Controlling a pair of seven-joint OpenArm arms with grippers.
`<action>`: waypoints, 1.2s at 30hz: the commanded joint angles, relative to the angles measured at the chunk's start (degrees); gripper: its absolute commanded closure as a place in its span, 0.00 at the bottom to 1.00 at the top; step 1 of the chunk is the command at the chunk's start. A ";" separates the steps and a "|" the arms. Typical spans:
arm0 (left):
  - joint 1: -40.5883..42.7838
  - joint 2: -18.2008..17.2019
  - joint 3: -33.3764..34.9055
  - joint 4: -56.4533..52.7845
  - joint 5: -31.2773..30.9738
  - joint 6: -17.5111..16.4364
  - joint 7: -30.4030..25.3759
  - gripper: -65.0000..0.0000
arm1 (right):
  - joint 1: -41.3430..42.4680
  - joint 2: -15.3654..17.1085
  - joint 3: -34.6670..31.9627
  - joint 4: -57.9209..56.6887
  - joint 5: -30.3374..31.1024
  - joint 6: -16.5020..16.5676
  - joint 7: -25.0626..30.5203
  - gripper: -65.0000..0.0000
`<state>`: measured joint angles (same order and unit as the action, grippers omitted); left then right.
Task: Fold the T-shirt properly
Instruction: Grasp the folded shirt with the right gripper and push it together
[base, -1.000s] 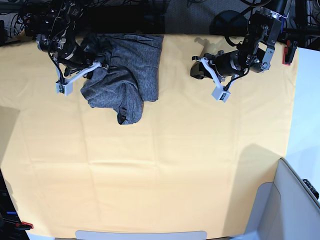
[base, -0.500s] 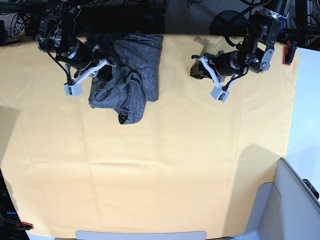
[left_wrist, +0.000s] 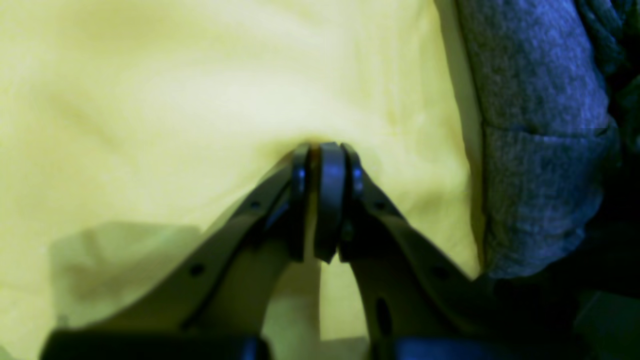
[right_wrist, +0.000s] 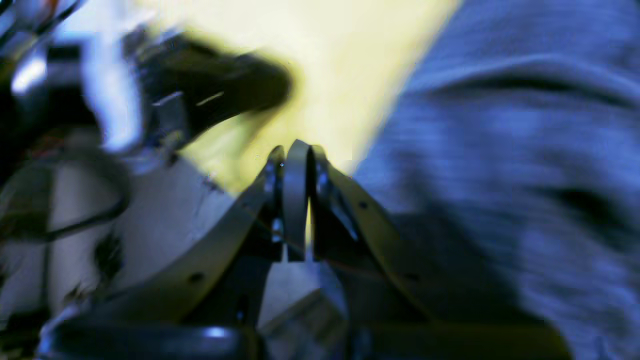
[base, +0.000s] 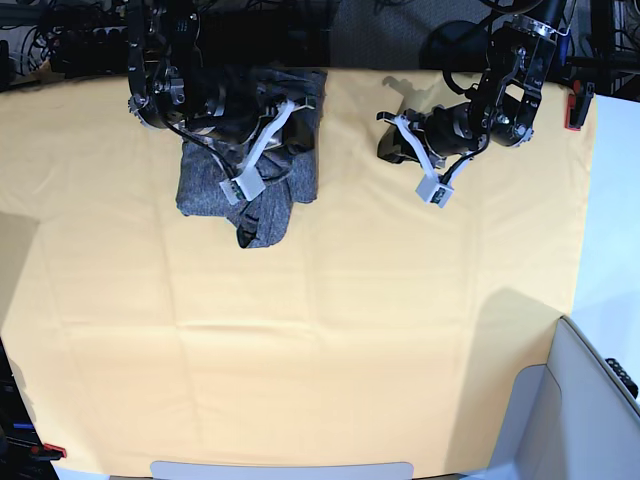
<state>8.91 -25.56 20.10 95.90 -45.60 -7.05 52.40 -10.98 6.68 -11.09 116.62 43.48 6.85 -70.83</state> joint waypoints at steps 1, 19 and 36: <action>0.54 -0.68 -0.01 -0.73 5.12 2.43 3.82 0.94 | 0.39 -0.13 -0.12 0.96 1.75 0.49 0.37 1.00; 0.54 -0.94 -0.19 -0.73 5.12 2.43 3.73 0.94 | 0.74 -4.17 17.11 1.05 -1.95 -17.53 8.19 1.00; 0.28 -0.94 -0.19 -0.73 5.12 2.43 3.99 0.94 | -2.07 -6.11 1.82 1.05 -14.78 -21.40 7.57 1.00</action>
<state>8.75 -25.61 19.99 95.90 -45.63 -7.07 52.56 -13.47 0.75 -9.50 116.62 28.38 -14.96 -63.92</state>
